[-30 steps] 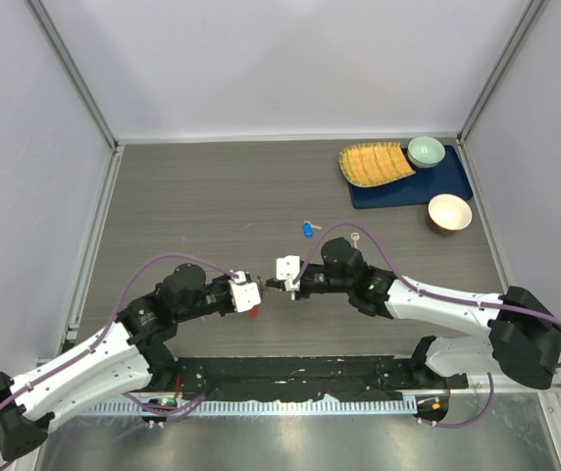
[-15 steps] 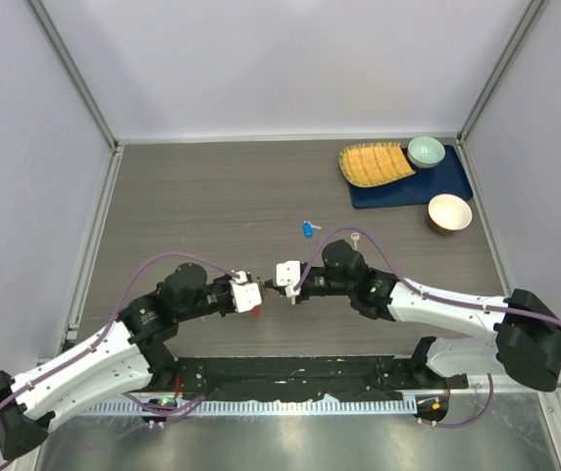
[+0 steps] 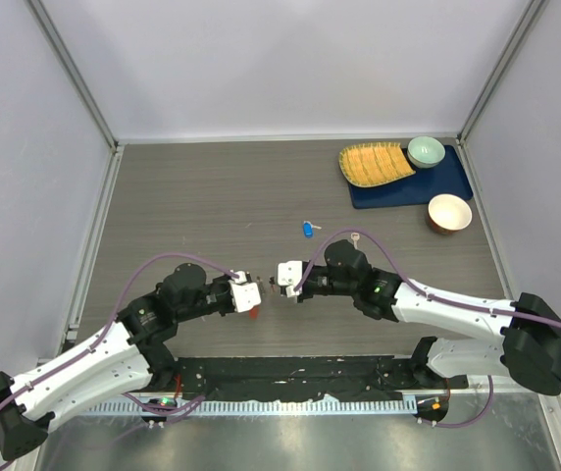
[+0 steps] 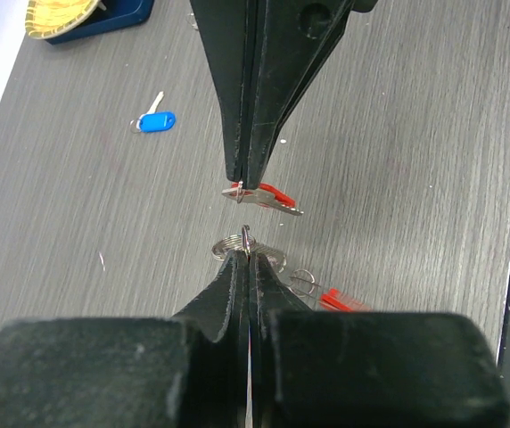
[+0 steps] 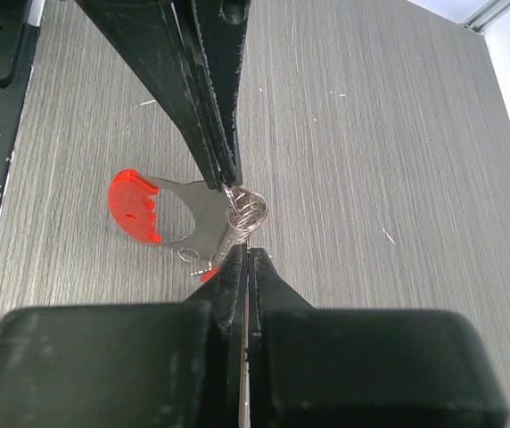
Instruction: Put the keys on the keyring
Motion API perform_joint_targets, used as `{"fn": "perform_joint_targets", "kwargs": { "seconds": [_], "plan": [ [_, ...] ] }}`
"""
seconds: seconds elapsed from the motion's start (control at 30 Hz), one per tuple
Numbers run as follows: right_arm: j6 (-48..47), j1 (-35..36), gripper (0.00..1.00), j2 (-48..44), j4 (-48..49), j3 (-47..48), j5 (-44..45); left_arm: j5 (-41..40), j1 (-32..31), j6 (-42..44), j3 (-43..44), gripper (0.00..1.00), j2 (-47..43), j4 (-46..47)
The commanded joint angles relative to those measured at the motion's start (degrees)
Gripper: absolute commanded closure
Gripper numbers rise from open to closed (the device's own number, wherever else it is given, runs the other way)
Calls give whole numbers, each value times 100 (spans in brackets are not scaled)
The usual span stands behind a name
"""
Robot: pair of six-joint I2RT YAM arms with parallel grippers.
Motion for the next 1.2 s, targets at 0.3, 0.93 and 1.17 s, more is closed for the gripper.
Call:
{"fn": "perform_joint_targets", "kwargs": {
  "seconds": [0.3,0.93,1.17],
  "plan": [
    [-99,48,99,11,195,122,-195,282,-19,-48,221,100,69,266],
    [-178,101,99,81,72,183,-186,299,-19,-65,230,100,104,266],
    [-151,101,99,37,274,113,7,308,-19,-65,247,100,122,258]
  ]
}}
